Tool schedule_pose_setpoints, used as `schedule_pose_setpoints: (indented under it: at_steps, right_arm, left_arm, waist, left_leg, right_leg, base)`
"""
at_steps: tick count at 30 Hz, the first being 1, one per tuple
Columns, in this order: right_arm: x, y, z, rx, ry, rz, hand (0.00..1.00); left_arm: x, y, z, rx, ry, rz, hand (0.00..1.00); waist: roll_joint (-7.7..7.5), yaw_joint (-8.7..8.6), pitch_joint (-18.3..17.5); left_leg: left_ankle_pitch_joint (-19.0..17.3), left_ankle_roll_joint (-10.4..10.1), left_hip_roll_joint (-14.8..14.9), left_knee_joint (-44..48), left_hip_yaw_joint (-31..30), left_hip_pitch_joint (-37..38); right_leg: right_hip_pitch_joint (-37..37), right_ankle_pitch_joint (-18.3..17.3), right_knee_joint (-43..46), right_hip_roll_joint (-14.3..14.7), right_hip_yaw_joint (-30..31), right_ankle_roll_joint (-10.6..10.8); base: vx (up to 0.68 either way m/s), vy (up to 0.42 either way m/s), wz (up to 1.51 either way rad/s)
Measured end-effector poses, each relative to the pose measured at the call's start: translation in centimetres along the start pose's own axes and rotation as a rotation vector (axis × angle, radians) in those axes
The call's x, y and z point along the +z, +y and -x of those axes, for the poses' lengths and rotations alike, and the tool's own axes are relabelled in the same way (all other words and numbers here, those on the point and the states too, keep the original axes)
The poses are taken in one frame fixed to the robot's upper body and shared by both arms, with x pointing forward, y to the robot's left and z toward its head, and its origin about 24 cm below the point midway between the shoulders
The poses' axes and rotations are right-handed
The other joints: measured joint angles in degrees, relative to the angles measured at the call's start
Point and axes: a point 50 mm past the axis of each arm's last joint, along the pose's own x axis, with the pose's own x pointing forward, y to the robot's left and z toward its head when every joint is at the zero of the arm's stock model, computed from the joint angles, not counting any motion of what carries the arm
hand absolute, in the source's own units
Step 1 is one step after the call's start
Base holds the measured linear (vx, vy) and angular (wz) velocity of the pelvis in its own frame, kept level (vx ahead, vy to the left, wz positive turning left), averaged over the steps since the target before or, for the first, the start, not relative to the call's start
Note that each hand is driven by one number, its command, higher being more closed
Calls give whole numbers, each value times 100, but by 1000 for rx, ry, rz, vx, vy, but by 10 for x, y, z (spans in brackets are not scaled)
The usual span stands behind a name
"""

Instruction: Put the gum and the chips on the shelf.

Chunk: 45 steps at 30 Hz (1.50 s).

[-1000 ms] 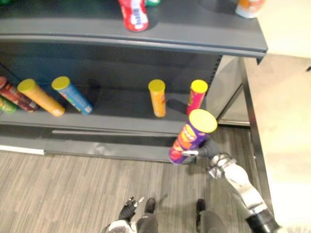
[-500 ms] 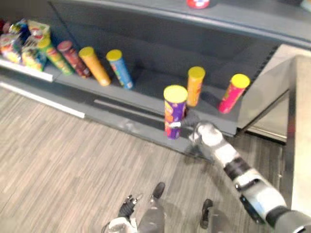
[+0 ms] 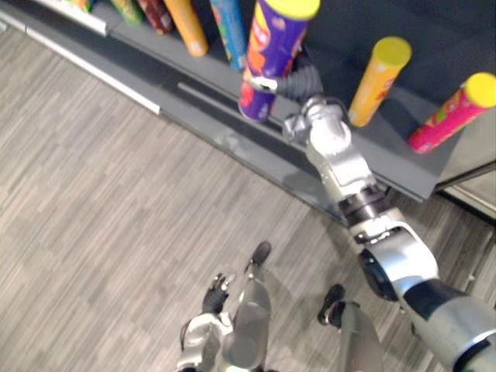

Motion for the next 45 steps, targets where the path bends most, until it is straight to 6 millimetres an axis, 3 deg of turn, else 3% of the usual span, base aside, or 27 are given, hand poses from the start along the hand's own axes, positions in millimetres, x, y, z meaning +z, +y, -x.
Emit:
schedule_pose_setpoints:
  at_steps: [7,12,17,19,22,27,31,36,45]
  right_arm:
    - [25,17,-11,26,-69,51,100]
    - [39,45,-21,110,-118,305,100]
    - [45,56,-29,147,-138,501,100]
    - [49,49,-33,136,-149,621,100]
    - [50,38,-37,100,-149,703,100]
    - [72,19,-45,31,-191,784,100]
    - [74,4,-47,-8,-175,839,100]
    - [91,-7,-51,-49,-199,842,100]
    - [89,-21,-53,-92,-142,754,100]
  left_arm:
    - [18,-14,-6,-26,-73,50,0]
    - [23,-20,-6,-45,-102,55,0]
    - [26,-22,-6,-32,-119,74,0]
    - [30,-26,-6,-43,-140,73,0]
    - [31,-28,-6,-49,-146,67,0]
    - [37,-31,-5,-57,-179,71,0]
    - [37,-31,-4,-59,-182,71,0]
    - [39,-32,-2,-66,-196,74,0]
    - [36,-30,0,-62,-193,76,0]
  waist:
    - [19,135,252]
    - [29,247,275]
    - [41,317,281]
    - [50,428,287]
    - [66,447,321]
    - [84,464,392]
    - [87,464,402]
    - [108,464,430]
    - [108,418,432]
  left_leg:
    - [-40,-57,29,103,-139,-419]
    - [-13,-107,59,129,-170,-697]
    - [-18,-120,57,212,-245,-987]
    - [-12,-123,53,269,-253,-1158]
    - [1,-127,35,293,-258,-1245]
    - [21,-128,64,289,-245,-1413]
    - [23,-130,76,279,-230,-1426]
    - [59,-174,75,292,-145,-1591]
    - [66,-188,92,288,-98,-1640]
  right_leg:
    - [-425,-183,296,-9,-120,-106]
    - [-751,-248,518,-2,-135,-163]
    - [-1001,-269,583,12,-181,-186]
    - [-1176,-282,678,11,-173,-207]
    - [-1294,-338,795,11,-95,-202]
    - [-1567,-390,936,15,-64,-247]
    - [-1594,-403,940,20,-57,-246]
    - [-1809,-401,998,20,15,-246]
    - [-1895,-402,954,41,67,-245]
  base:
    - [9,-85,10]
    - [33,-74,2]
    - [26,-44,5]
    - [20,-44,3]
    - [26,-49,6]
    - [30,-63,-2]
    - [44,-40,-1]
    - [57,-30,-5]
    - [52,-28,-3]
